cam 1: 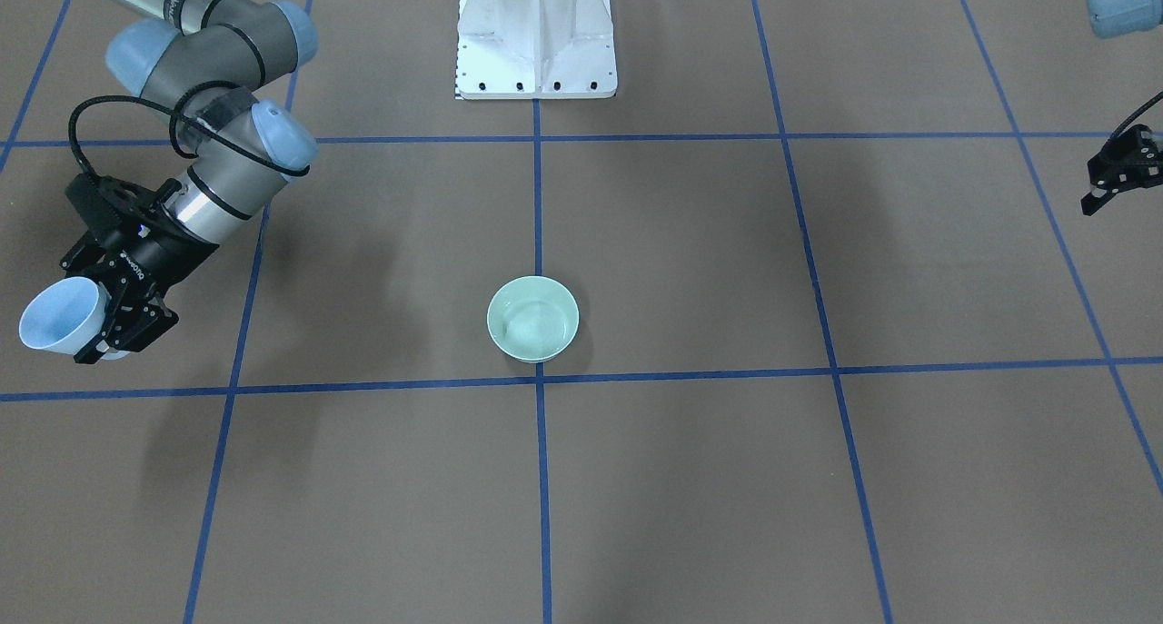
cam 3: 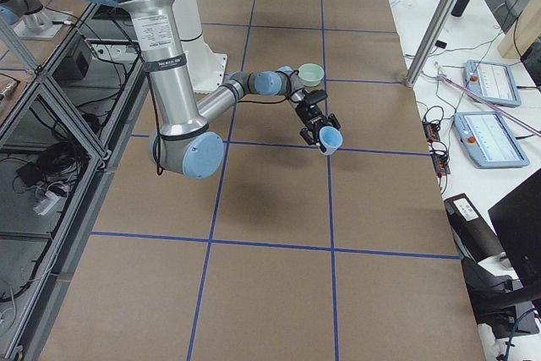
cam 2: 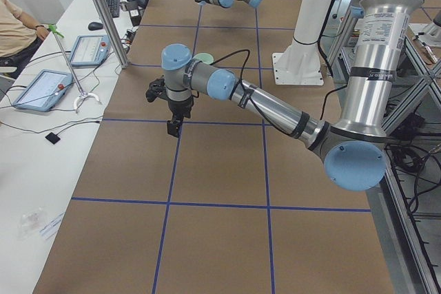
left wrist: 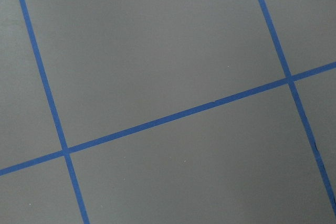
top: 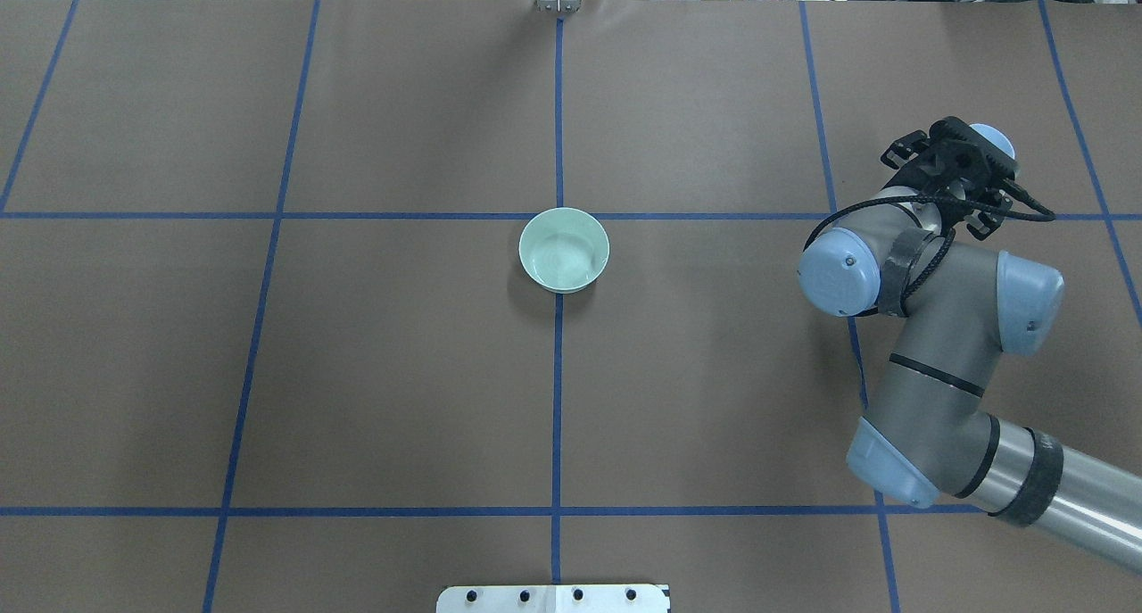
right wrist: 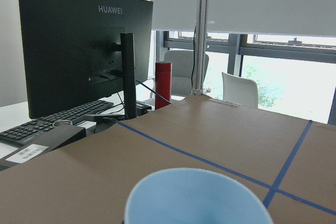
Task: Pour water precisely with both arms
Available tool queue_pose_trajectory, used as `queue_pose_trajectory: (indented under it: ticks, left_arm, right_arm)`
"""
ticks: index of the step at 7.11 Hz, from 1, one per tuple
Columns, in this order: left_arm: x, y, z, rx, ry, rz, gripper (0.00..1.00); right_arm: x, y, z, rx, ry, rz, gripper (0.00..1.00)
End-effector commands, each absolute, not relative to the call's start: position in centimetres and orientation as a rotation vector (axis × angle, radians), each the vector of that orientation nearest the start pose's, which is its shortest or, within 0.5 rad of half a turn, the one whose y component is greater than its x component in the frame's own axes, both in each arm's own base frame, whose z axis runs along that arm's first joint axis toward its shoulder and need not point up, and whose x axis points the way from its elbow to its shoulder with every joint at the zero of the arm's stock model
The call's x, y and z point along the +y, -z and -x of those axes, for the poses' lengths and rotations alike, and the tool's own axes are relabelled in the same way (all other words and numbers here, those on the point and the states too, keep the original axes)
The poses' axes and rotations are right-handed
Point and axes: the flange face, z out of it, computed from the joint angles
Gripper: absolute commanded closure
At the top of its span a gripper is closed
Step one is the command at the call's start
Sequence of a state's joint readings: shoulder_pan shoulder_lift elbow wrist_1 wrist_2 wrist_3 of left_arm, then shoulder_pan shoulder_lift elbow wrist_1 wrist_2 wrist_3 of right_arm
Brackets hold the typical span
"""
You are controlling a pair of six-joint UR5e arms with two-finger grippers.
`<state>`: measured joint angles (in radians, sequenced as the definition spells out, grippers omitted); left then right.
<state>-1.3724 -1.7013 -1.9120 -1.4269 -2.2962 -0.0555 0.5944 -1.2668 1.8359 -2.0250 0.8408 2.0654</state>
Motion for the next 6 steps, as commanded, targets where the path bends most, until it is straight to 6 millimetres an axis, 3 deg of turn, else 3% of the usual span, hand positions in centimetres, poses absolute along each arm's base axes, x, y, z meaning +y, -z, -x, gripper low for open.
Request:
queue_pose_trajectory:
  ticks: [1, 3, 5, 6]
  left_arm:
    - [-53.0, -46.2, -0.3, 0.732, -0.272, -0.242, 0.0]
    - [-53.2, -47.4, 1.3, 0.725, -0.274, -0.245, 0.0]
    - [-53.0, -47.6, 1.3, 0.742, -0.272, -0.239, 0.0]
    - [-53.0, -47.7, 1.3, 0.744, -0.271, -0.236, 0.0]
  right_arm:
    - [-46.6, -36.7, 35.1, -0.21, -1.003, -0.783, 1.0]
    - [-46.7, -34.0, 35.6, -0.391, -0.843, -0.841, 1.0]
    - [-45.9, -31.2, 36.6, -0.534, -0.676, -0.914, 1.0]
    - [-44.9, -31.3, 37.1, -0.633, -0.661, -0.895, 1.0]
